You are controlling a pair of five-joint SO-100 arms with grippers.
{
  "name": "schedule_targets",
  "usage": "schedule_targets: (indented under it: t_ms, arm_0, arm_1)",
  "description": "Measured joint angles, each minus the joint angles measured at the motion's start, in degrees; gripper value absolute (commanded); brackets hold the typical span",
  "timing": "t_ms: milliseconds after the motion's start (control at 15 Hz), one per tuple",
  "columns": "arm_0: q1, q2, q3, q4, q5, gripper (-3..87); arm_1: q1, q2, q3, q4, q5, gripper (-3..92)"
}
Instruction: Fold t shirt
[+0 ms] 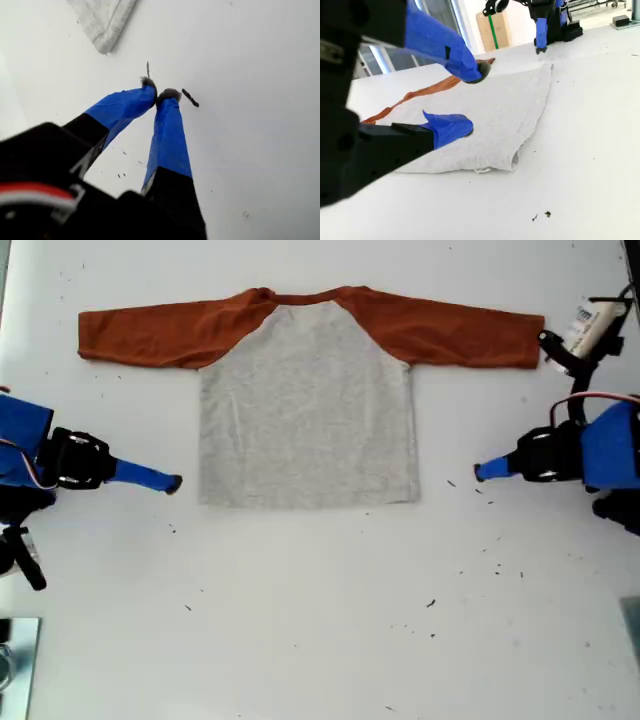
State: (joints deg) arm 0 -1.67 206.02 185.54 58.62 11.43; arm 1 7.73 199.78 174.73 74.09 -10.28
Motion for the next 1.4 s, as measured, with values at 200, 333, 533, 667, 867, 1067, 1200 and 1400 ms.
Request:
schedule_targets:
  t_ms: [200, 333, 533, 667, 867, 1067, 1200, 1400]
  arm_0:
    - [-1.67, 0.0, 0.0, 0.0, 0.09, 4.9]
    - [-1.23, 0.09, 0.0, -0.35, 0.88, -0.3]
    - [0.26, 0.09, 0.0, -0.35, 1.05, -0.3]
    - [0.35, 0.09, 0.0, -0.35, 1.05, -0.3]
    - [0.53, 0.09, 0.0, -0.35, 1.14, -0.3]
    - [1.41, 0.09, 0.0, -0.35, 1.14, -0.3]
    - [1.41, 0.09, 0.0, -0.35, 1.14, -0.3]
    - [1.41, 0.09, 0.0, -0.35, 1.14, -0.3]
  arm_1:
    - [3.69, -0.7, -4.13, -0.88, -2.37, 3.5]
    - [10.72, -11.78, -18.02, 6.42, -8.61, 3.5]
    - [30.85, -35.24, -46.93, 21.88, -24.79, 3.5]
    - [44.65, -47.02, -63.11, 25.58, -36.91, 3.5]
    - [55.99, -62.05, -77.26, 25.66, -48.08, 25.9]
    - [62.93, -69.17, -78.49, 24.7, -54.23, 29.2]
    - [66.62, -70.93, -67.68, 13.97, -57.48, 28.9]
    - [71.37, -76.55, -49.57, -6.59, -61.87, 27.3]
